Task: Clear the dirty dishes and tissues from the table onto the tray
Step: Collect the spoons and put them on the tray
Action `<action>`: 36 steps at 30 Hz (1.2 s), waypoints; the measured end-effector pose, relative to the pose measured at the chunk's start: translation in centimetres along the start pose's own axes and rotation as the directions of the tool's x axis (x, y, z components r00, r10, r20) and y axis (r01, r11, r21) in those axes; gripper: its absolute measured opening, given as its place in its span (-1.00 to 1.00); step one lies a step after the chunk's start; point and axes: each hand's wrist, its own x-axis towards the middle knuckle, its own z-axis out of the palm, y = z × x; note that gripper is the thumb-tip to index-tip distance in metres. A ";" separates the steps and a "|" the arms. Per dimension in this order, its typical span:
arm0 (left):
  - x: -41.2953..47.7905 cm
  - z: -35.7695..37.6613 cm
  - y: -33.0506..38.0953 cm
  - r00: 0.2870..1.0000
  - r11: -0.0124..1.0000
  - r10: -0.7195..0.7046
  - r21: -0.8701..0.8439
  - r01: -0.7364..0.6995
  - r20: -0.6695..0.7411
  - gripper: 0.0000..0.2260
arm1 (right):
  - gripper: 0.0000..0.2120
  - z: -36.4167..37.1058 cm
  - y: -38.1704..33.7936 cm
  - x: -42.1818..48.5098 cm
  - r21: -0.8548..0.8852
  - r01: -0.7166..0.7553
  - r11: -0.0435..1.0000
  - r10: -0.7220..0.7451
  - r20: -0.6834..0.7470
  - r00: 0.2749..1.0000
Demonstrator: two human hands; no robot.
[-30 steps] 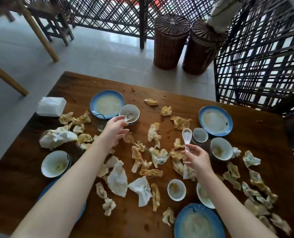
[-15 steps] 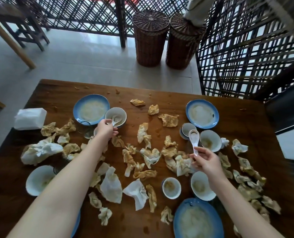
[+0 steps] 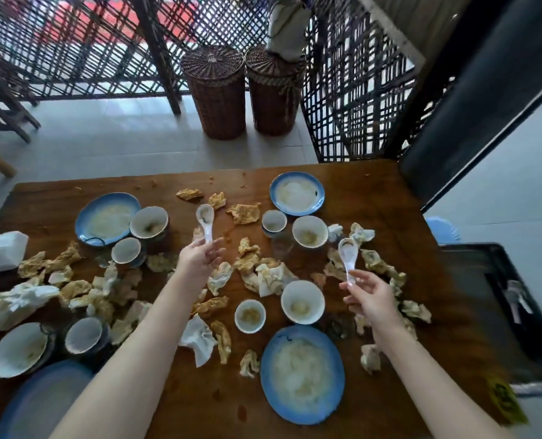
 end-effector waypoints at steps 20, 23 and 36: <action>-22.0 33.6 -32.8 0.790 0.953 -0.287 0.246 0.178 0.541 -0.87 | -0.83 -43.8 13.7 -8.5 0.281 -0.043 0.959 0.151 -0.376 0.914; -23.6 37.1 -36.4 0.775 0.927 -0.325 0.346 0.147 0.542 -0.84 | -0.83 -47.2 15.2 -9.0 0.294 -0.062 0.954 0.189 -0.427 0.884; -20.1 49.9 -47.0 0.792 0.774 -0.446 0.625 0.106 0.417 -0.77 | -0.82 -56.7 16.8 0.6 0.281 -0.231 0.931 0.340 -0.449 0.826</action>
